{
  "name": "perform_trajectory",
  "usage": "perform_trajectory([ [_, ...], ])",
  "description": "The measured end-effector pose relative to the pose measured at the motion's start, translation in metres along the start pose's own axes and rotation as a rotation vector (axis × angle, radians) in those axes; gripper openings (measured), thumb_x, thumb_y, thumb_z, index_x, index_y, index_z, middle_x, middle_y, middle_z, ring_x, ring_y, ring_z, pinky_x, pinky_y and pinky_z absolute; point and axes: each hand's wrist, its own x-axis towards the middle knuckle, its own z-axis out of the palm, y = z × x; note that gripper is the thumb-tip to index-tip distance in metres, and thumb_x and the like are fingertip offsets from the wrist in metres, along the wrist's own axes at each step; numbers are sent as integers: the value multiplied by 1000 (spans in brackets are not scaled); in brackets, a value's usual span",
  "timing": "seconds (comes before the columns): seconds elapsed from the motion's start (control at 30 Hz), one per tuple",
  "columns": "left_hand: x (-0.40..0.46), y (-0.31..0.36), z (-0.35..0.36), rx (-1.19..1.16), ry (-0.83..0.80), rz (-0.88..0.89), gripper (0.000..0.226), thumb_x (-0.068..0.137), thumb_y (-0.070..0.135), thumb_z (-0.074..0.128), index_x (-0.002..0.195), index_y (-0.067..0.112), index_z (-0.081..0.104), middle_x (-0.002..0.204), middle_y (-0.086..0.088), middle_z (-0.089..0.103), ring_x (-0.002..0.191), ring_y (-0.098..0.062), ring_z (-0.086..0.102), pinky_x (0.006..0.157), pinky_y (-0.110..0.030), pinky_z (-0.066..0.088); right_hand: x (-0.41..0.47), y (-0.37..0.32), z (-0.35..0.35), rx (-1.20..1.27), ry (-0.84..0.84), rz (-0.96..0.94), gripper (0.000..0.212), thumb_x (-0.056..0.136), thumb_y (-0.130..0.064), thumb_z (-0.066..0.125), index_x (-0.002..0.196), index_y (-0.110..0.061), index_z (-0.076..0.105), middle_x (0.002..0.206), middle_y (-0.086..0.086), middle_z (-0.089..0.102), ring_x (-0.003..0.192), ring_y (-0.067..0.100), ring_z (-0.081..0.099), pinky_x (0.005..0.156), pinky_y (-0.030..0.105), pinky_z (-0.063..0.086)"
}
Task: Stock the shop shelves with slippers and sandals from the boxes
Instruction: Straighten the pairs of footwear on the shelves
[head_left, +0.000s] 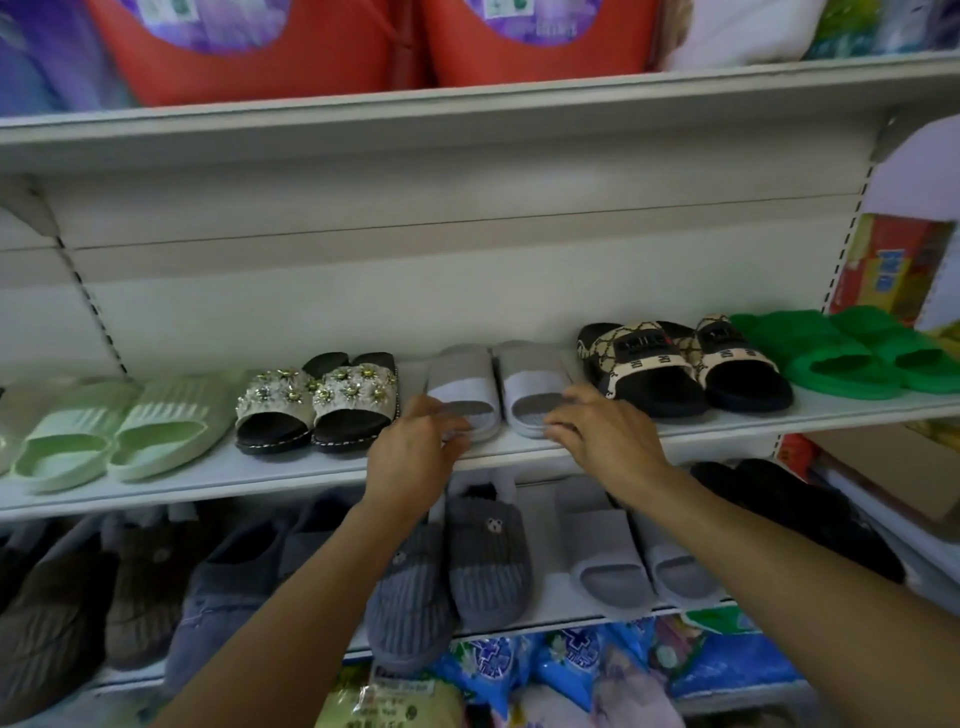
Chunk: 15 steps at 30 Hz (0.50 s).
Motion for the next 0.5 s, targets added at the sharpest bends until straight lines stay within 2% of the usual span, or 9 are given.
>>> perform_trajectory([
  [0.27, 2, 4, 0, 80, 48, 31, 25, 93, 40, 53, 113, 36, 68, 133, 6, 50, 98, -27, 63, 74, -30, 45, 1, -2, 3, 56, -12, 45, 27, 95, -36, 51, 111, -24, 68, 132, 0, 50, 100, 26, 62, 75, 30, 46],
  [0.4, 1, -1, 2, 84, 39, 66, 28, 94, 40, 52, 117, 35, 66, 132, 4, 49, 99, -26, 62, 76, -33, 48, 0, -5, 1, -5, -22, 43, 28, 96, -37, 49, 115, -24, 64, 129, 1, 49, 99, 26, 61, 73, 31, 45],
  [0.5, 2, -4, 3, 128, 12, 99, 31, 95, 38, 49, 122, 30, 61, 132, 1, 47, 104, -27, 60, 80, -36, 47, -1, -7, 1, -92, 1, 33, 30, 95, -35, 48, 119, -23, 61, 130, 3, 48, 107, 26, 55, 77, 33, 42],
])
